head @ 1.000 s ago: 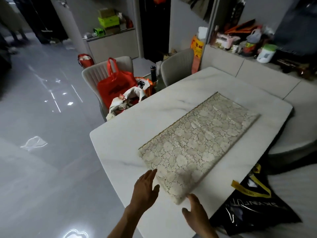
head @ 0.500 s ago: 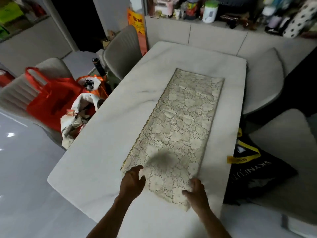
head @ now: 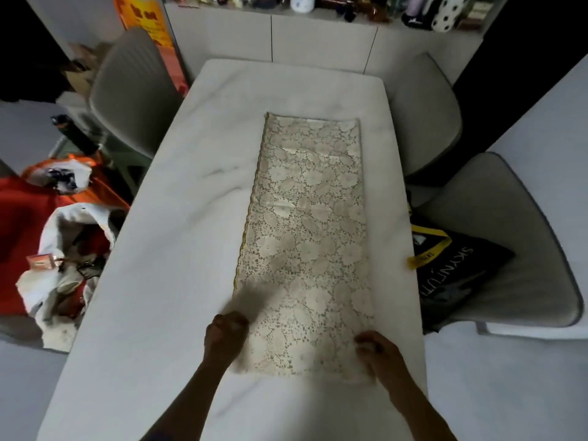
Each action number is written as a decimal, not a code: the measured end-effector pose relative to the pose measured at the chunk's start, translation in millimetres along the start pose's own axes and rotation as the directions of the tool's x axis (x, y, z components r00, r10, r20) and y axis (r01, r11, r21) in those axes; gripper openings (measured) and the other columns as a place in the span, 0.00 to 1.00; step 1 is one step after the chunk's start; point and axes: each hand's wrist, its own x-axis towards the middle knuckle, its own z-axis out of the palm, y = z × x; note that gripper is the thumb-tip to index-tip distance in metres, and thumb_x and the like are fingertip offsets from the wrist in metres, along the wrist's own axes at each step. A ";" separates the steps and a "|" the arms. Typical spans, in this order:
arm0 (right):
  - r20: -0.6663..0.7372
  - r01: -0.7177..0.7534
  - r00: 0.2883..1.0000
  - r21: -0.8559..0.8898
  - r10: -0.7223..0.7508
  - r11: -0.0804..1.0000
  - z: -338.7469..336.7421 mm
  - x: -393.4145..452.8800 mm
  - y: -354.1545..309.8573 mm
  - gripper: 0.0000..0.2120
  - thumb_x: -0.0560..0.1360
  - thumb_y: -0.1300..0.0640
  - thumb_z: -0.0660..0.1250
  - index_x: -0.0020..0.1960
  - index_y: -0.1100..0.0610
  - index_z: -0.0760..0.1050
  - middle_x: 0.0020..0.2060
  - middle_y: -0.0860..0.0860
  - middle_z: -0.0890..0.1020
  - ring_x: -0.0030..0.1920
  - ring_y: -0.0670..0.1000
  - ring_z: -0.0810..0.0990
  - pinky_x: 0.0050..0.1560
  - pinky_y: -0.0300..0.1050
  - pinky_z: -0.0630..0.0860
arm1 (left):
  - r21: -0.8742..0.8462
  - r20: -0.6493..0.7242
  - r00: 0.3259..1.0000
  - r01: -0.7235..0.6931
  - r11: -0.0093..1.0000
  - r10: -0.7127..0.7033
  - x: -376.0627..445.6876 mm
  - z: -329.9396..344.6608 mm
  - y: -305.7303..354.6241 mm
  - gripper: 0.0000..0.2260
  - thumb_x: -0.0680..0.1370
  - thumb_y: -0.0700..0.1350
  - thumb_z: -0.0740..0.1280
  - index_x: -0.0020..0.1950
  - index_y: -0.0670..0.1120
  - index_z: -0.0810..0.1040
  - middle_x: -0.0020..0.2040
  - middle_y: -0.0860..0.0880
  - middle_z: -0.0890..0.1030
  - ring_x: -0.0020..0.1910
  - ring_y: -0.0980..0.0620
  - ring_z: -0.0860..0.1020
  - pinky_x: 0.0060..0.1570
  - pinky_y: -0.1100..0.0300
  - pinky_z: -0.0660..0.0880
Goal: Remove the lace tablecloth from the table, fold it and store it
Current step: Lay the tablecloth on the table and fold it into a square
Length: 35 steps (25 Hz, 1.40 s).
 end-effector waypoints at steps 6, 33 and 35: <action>0.239 -0.260 0.940 0.037 0.244 0.965 -26.1 -60.5 30.7 0.10 0.70 0.66 0.71 0.46 0.55 0.85 0.51 0.57 0.83 0.52 0.58 0.80 0.51 0.51 0.78 | -0.251 0.483 0.867 0.272 0.929 -0.123 -45.3 -42.5 -26.2 0.21 0.67 0.25 0.64 0.46 0.47 0.85 0.44 0.44 0.80 0.37 0.48 0.75 0.32 0.60 0.71; -0.331 0.195 0.905 -0.237 -0.268 0.952 7.7 116.5 -98.2 0.15 0.77 0.50 0.65 0.54 0.60 0.78 0.45 0.60 0.83 0.46 0.61 0.81 0.48 0.55 0.79 | -0.345 -0.042 0.998 -0.052 0.937 0.039 92.2 -21.3 34.7 0.09 0.79 0.47 0.66 0.46 0.42 0.77 0.36 0.48 0.76 0.32 0.52 0.71 0.30 0.62 0.66; -0.329 0.104 0.925 -0.262 -0.190 0.959 7.3 114.7 -92.5 0.17 0.76 0.48 0.67 0.57 0.59 0.73 0.47 0.55 0.81 0.47 0.58 0.79 0.45 0.50 0.76 | -0.386 -0.057 0.996 0.047 0.921 -0.075 90.6 -19.9 36.2 0.08 0.79 0.50 0.67 0.54 0.48 0.77 0.41 0.49 0.81 0.34 0.52 0.76 0.30 0.62 0.70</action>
